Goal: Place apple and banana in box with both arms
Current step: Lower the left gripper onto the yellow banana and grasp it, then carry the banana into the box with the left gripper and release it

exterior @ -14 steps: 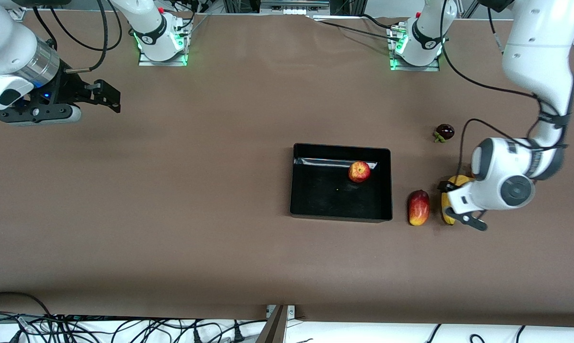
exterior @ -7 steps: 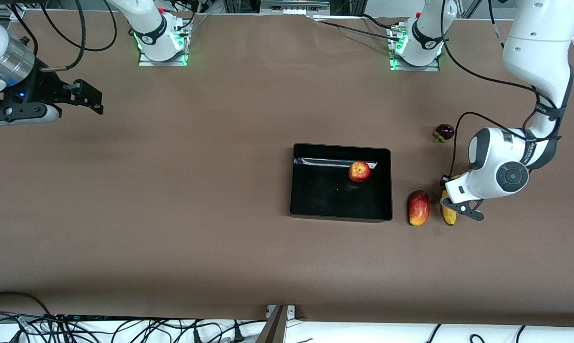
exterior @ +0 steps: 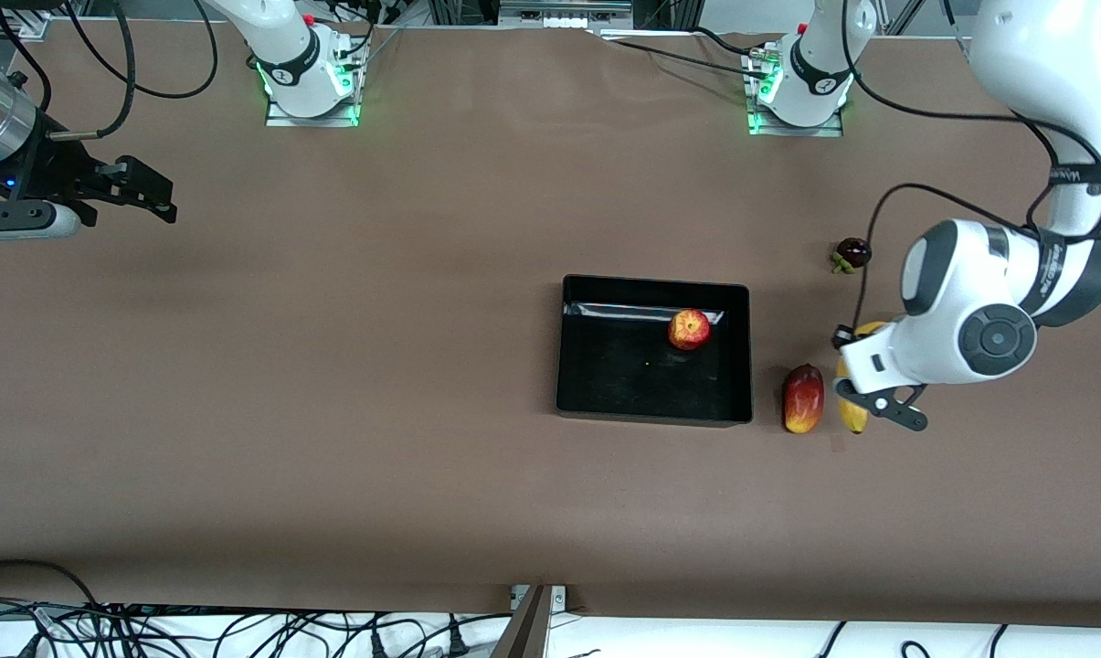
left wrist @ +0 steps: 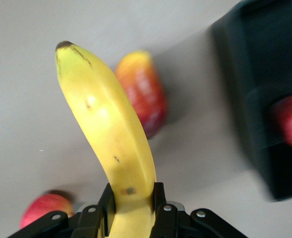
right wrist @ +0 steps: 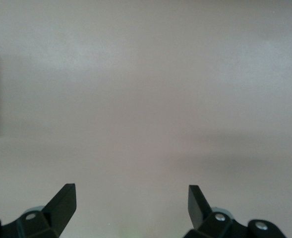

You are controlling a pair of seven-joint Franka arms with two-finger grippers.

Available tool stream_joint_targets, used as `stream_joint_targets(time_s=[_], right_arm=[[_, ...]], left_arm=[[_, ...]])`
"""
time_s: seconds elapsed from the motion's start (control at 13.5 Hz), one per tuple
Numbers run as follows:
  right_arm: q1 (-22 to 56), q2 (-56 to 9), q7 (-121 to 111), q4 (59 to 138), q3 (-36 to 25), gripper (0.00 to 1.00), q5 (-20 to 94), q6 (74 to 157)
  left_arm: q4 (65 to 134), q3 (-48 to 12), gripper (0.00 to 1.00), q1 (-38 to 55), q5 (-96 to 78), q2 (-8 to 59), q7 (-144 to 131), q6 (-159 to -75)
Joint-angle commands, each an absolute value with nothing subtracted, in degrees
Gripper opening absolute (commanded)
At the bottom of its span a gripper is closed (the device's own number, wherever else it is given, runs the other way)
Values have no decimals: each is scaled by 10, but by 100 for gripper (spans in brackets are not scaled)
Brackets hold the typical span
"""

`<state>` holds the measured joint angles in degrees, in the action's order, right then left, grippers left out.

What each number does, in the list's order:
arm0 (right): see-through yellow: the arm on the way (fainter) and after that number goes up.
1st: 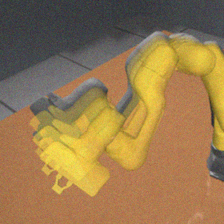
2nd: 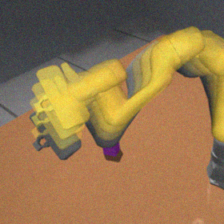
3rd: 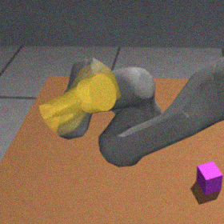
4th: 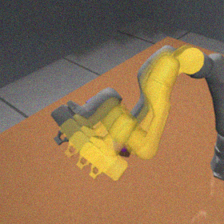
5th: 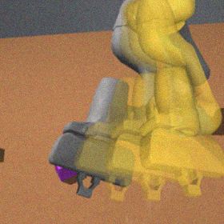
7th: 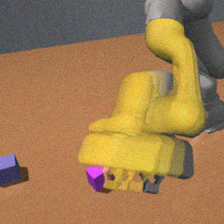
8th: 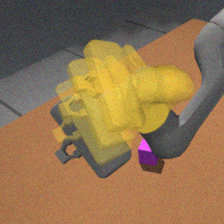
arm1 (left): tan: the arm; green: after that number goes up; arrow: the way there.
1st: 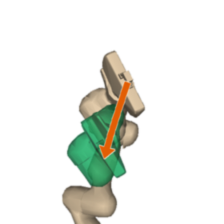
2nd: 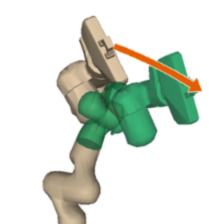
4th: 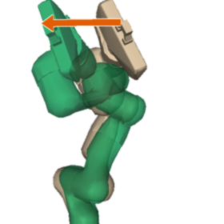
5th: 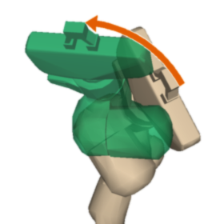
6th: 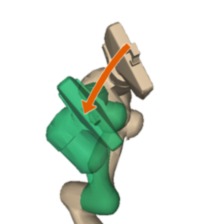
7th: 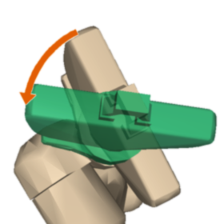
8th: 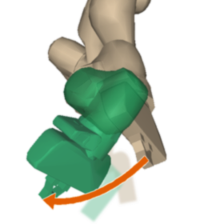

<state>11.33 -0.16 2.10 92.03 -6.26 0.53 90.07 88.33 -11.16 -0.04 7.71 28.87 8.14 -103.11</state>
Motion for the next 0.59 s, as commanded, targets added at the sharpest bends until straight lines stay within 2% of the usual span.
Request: stream_joint_targets(time_s=[0.0, 0.07, 0.3, 0.52], right_arm=[[107, -5, 14, 909, -59, 100, -1, 895], [106, -6, 14, 909, -59, 100, -2, 898], [107, -11, 14, 908, -58, 100, -6, 897], [109, -10, -2, 911, -58, 100, -11, 893]], left_arm=[[841, -112, 0, 90, 27, 312, -97, -1005], [826, -113, 0, 120, 19, 332, -145, -1014], [824, -113, 0, 197, -27, 384, -209, -1154], [843, -112, 0, 242, -23, 422, -244, -1177]])
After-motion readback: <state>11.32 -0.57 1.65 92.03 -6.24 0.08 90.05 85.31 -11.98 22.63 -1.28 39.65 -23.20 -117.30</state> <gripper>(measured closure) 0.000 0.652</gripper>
